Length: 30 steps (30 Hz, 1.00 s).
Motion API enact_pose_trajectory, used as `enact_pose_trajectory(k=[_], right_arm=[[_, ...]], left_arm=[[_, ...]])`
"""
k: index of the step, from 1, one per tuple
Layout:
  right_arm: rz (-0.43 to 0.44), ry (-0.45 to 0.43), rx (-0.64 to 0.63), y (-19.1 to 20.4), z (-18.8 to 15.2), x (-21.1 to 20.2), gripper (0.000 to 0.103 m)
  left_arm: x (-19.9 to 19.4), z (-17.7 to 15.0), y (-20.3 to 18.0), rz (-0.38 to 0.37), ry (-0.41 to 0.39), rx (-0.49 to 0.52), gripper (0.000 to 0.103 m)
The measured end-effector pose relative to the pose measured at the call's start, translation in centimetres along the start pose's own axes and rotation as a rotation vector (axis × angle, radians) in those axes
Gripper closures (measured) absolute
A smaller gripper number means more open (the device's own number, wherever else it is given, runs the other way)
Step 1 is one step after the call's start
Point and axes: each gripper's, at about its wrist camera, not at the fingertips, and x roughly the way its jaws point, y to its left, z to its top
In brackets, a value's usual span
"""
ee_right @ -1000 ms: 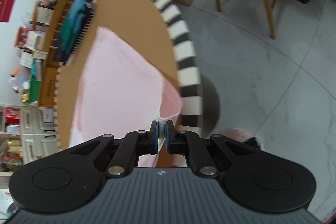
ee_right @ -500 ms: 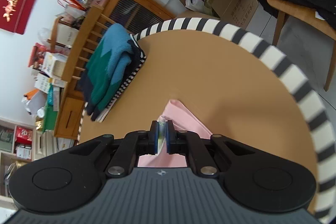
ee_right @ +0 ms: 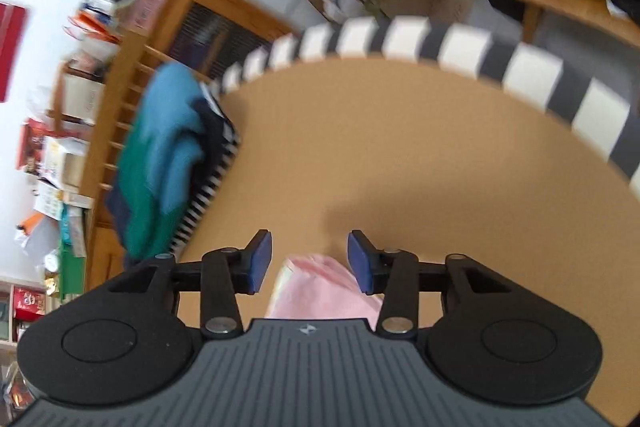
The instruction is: Fold clothes
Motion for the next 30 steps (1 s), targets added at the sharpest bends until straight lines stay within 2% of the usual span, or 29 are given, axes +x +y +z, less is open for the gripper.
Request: enact_pose_trajectory(k=[2,3,4,7,9,11,12,15,17,18,19,20,21,22,24,28,30], right_arm=[[0.025,0.014,-0.243,2.1,-1.9,-1.1,0.068],[0.037,0.021,-0.365,3.1,-2.8,-1.7,0.079],[0.047,0.033,-0.481,4.1,-4.0,-2.1,0.083],[0.044,0.093,-0.760,6.6,-9.2,-1.9,0.083],[0.013,0.109,-0.871,7.3,-12.1,-1.0,0.083],[-0.044,0.113,-0.954,7.4,-14.3,0.1,0.084],[-0.085,0.115,-0.978,7.2,-14.9,0.6,0.083],[-0.135,0.077,-1.034,6.3,-15.3,0.7,0.082],[-0.161,0.077,-1.064,5.9,-14.8,0.4,0.081],[-0.177,0.074,-1.074,5.5,-14.2,0.1,0.075],[-0.193,0.070,-1.084,5.1,-13.6,-0.1,0.073],[-0.207,0.061,-1.090,4.7,-12.7,-0.3,0.074],[-0.203,0.056,-1.091,4.4,-11.7,-0.5,0.079],[-0.179,0.057,-1.084,4.3,-10.9,-0.9,0.079],[-0.068,0.075,-1.076,4.2,-9.2,-1.3,0.079],[0.118,0.148,-1.152,5.7,-6.8,-0.7,0.079],[0.191,0.206,-1.175,5.9,-5.6,-0.3,0.078]], left_arm=[[-2.2,-0.7,-1.2,-0.002,-0.044,0.181,0.058],[-3.3,-2.0,-1.9,0.009,-0.055,0.318,0.059],[-4.0,-3.5,-2.4,0.019,-0.054,0.437,0.059],[-4.0,-8.4,-3.0,0.041,-0.018,0.687,0.060],[-2.6,-10.1,-2.4,0.099,0.007,0.704,0.065],[-1.4,-11.0,-1.6,0.174,-0.020,0.709,0.068],[-1.2,-11.4,-1.1,0.199,-0.042,0.724,0.079],[-2.1,-11.4,-0.2,0.219,-0.066,0.729,0.088],[-2.5,-10.2,-0.2,0.241,-0.102,0.686,0.091],[-3.1,-9.6,-0.1,0.278,-0.143,0.667,0.084],[-3.7,-9.1,-0.2,0.323,-0.193,0.649,0.079],[-4.6,-8.6,-0.3,0.351,-0.240,0.632,0.070],[-5.4,-8.4,-0.4,0.365,-0.277,0.620,0.068],[-6.1,-8.5,-0.7,0.355,-0.290,0.623,0.067],[-7.3,-9.5,-2.0,0.341,-0.298,0.664,0.062],[-6.6,-15.2,-6.2,0.372,-0.297,0.705,0.044],[-6.1,-19.5,-6.7,0.358,-0.263,0.676,0.041]])
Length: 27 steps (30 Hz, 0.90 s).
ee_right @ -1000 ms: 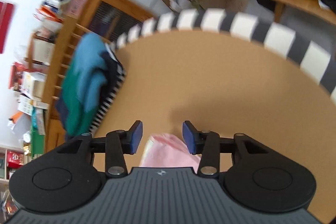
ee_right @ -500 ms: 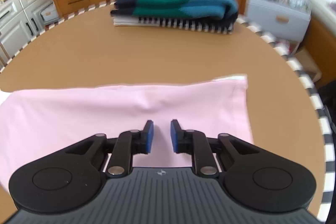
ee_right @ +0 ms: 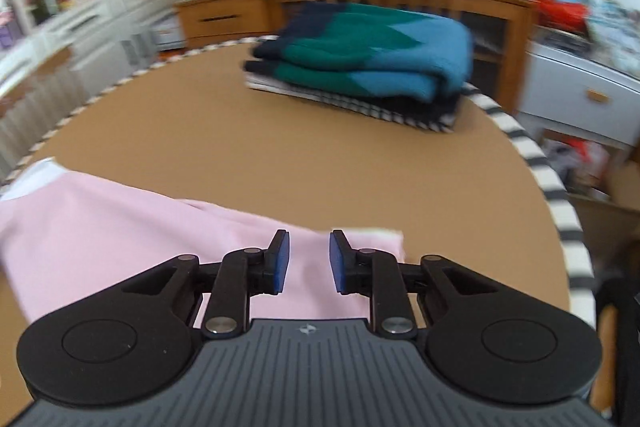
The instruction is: Fold clothes
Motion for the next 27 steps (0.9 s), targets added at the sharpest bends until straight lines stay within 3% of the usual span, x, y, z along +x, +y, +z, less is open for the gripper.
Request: enact_pose_trajectory(k=[3,6,9,12,15,17,19,22,27], right_arm=[[0.075,0.058,-0.083,-1.3,0.2,0.7,0.078],[0.056,0.126,-0.152,-2.6,-0.3,1.6,0.080],[0.086,0.133,-0.149,-4.0,-0.8,1.7,0.079],[0.066,0.141,-0.193,-4.6,-0.7,0.6,0.068],[0.184,0.186,-0.192,-6.0,0.8,-0.6,0.068],[0.250,0.223,-0.285,-6.4,2.4,-0.3,0.068],[0.319,0.259,-0.378,-6.7,4.2,0.8,0.066],[0.452,0.364,-0.425,-7.5,6.8,3.9,0.051],[0.770,0.606,-0.430,-9.3,10.3,9.6,0.051]], left_arm=[[-1.9,-6.0,-3.7,-0.080,0.059,-0.095,0.041],[-3.7,-12.0,-6.9,-0.169,0.112,-0.206,0.040],[-4.1,-16.0,-9.2,-0.189,0.142,-0.228,0.039],[-4.5,-19.3,-11.3,-0.199,0.160,-0.231,0.039],[-6.1,-21.5,-13.2,-0.182,0.174,-0.291,0.037],[-7.1,-22.7,-14.5,-0.186,0.172,-0.355,0.033],[-7.7,-23.6,-16.3,-0.136,0.153,-0.380,0.033],[-8.4,-24.8,-19.1,-0.063,0.123,-0.429,0.033],[-8.7,-28.3,-23.7,-0.061,0.098,-0.726,0.033]])
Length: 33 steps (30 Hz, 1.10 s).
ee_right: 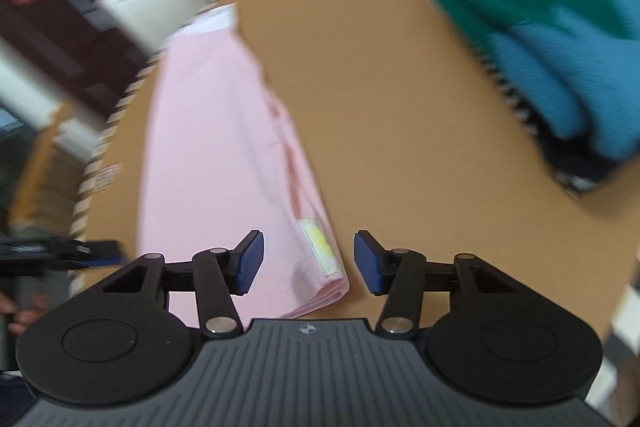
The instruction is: Fold clothes
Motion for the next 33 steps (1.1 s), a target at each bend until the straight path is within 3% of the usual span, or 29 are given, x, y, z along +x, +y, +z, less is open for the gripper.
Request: enact_pose_trajectory(k=[3,7,13,17,19,23,25,26,31,33], right_arm=[[0.119,0.125,0.100,-3.2,1.7,0.7,0.049],[0.207,0.237,0.095,-4.2,3.3,2.1,0.046],[0.324,0.365,0.145,-4.2,4.4,4.1,0.045],[0.352,0.406,0.186,-4.3,4.5,4.6,0.046],[0.355,0.418,0.192,-4.4,4.7,4.6,0.045],[0.359,0.439,0.179,-4.2,4.7,4.8,0.046],[0.353,0.438,0.159,-3.9,4.6,4.9,0.051],[0.344,0.435,0.143,-3.9,4.5,4.8,0.054],[0.276,0.413,0.099,-4.3,3.9,4.3,0.094],[0.261,0.402,0.090,-4.2,3.7,4.2,0.095]], left_arm=[[0.2,-3.4,-0.6,-0.012,-0.029,-0.133,0.034],[0.0,-6.0,-1.7,0.021,-0.034,-0.207,0.033],[0.4,-7.3,0.4,-0.104,-0.023,-0.449,0.033],[0.8,-7.5,2.4,-0.183,-0.024,-0.591,0.035],[0.9,-7.4,2.5,-0.186,-0.019,-0.592,0.035],[1.2,-6.7,1.6,-0.137,0.001,-0.491,0.037],[1.3,-6.2,1.0,-0.078,0.011,-0.428,0.062],[1.4,-6.1,0.8,-0.032,0.018,-0.396,0.096],[2.0,-6.6,0.9,-0.048,0.007,-0.400,0.095],[1.8,-6.7,1.1,-0.061,-0.002,-0.412,0.097]])
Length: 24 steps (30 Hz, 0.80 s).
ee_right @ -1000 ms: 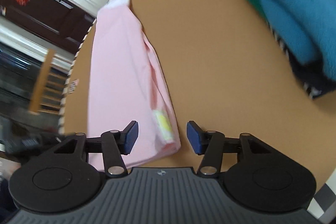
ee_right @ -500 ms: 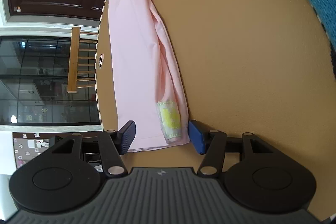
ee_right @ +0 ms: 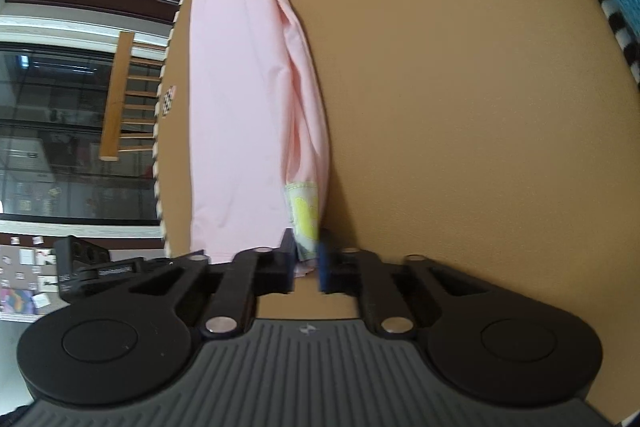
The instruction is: Fold clothes
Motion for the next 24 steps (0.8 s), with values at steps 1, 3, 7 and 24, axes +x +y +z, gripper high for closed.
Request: enact_pose_trajectory(k=[1,3,7,24], right_arm=[[-0.008,-0.006,-0.003,0.2,0.0,-0.1,0.095],[-0.024,-0.024,-0.024,0.6,-0.1,-0.6,0.095],[0.019,-0.004,-0.086,1.1,-1.0,-1.6,0.096],[0.219,0.007,-0.104,6.9,1.4,-8.6,0.096]], left_arm=[[-0.3,-0.1,0.3,0.000,-0.005,-0.009,0.098],[-1.1,-0.4,0.6,0.007,-0.020,-0.012,0.098],[-2.5,-1.8,1.2,-0.016,-0.012,-0.020,0.098],[-8.0,-3.7,-1.6,-0.324,-0.112,-0.315,0.098]])
